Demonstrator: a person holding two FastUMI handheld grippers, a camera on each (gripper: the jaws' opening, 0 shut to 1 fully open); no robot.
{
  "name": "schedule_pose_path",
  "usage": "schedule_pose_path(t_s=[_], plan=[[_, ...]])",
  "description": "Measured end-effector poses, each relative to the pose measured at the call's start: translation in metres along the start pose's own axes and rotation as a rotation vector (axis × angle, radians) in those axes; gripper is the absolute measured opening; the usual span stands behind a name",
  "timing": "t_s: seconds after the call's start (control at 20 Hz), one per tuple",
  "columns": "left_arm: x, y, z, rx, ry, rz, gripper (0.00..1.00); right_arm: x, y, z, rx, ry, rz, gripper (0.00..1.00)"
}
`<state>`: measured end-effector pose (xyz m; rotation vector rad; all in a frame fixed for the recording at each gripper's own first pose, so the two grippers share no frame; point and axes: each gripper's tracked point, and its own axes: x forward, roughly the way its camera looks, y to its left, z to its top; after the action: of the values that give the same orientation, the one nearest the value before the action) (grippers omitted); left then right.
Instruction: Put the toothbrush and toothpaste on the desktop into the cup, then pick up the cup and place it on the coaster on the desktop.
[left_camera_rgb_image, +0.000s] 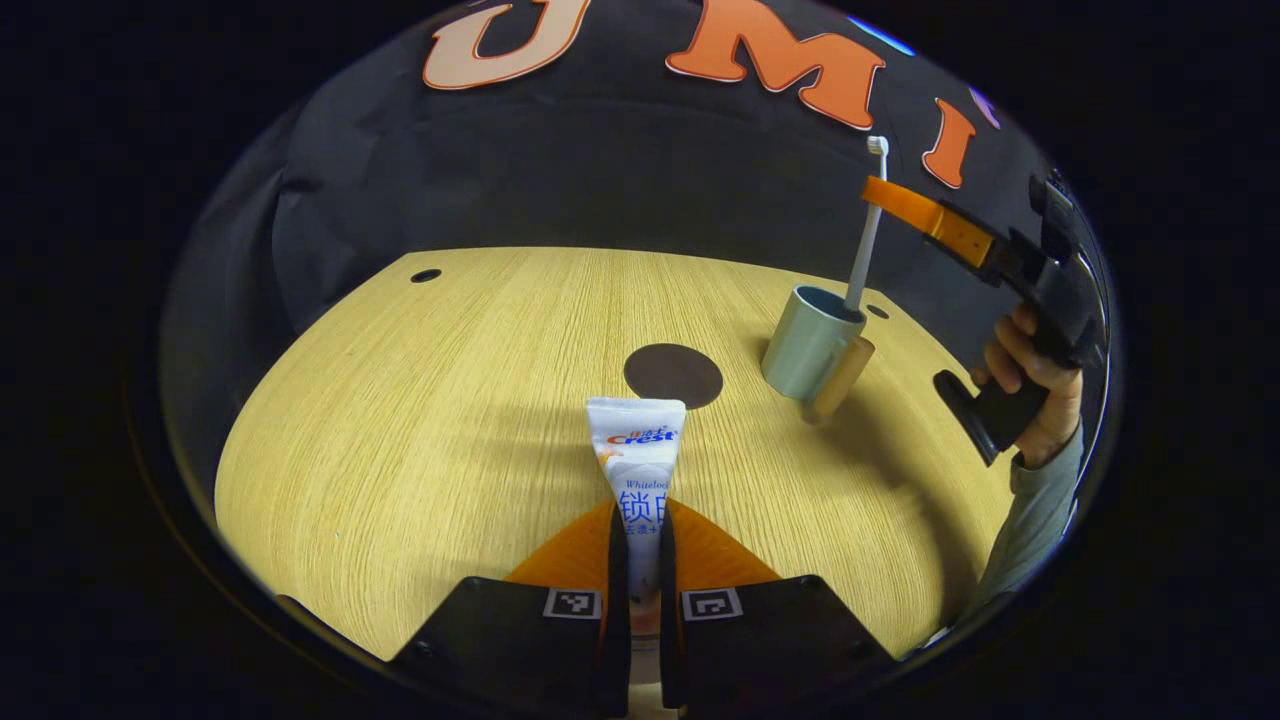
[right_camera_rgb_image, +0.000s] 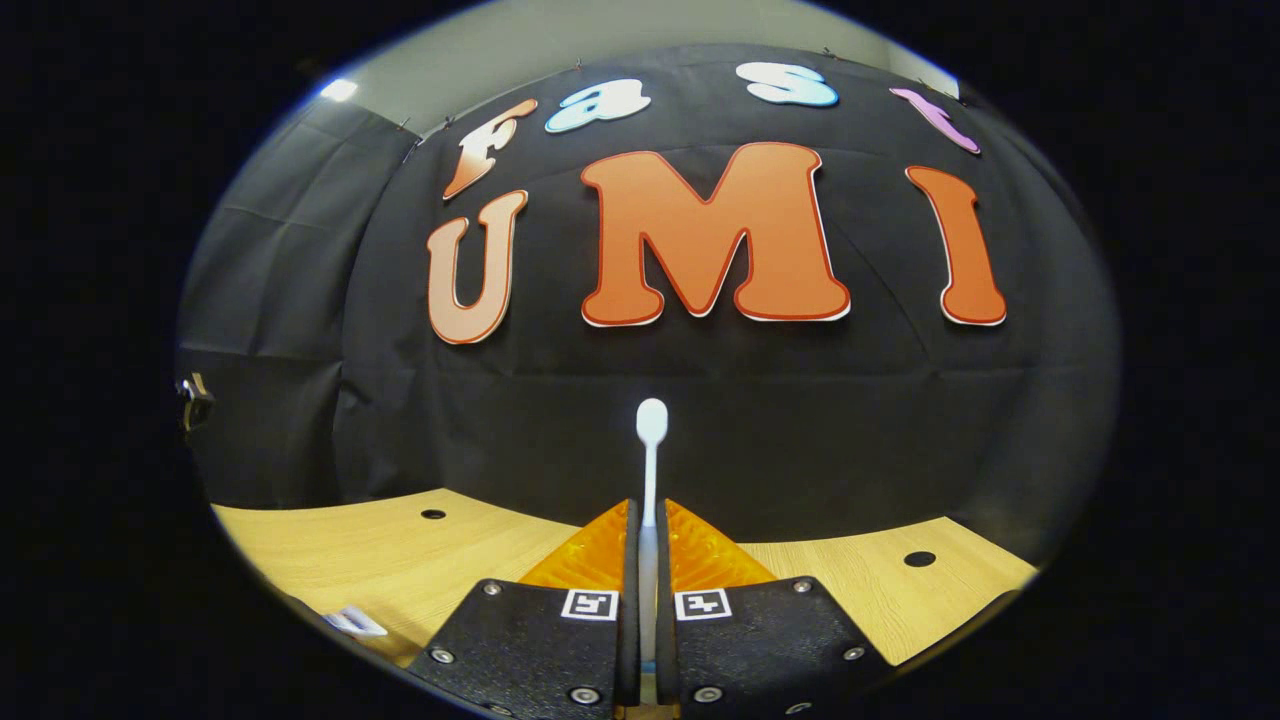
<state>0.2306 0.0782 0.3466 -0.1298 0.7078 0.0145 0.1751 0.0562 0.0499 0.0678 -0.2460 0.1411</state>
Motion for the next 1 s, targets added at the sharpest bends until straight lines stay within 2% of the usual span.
schedule_pose_path(t_s=[0.3, 1.0], plan=[[-0.039, 0.014, 0.011, -0.014, -0.013, 0.020, 0.16, 0.014, -0.007, -0.031, 0.026, 0.030, -0.024, 0.07], [-0.080, 0.022, 0.053, -0.035, -0.089, 0.014, 0.15, 0.003, -0.022, -0.072, 0.062, 0.133, -0.080, 0.07]])
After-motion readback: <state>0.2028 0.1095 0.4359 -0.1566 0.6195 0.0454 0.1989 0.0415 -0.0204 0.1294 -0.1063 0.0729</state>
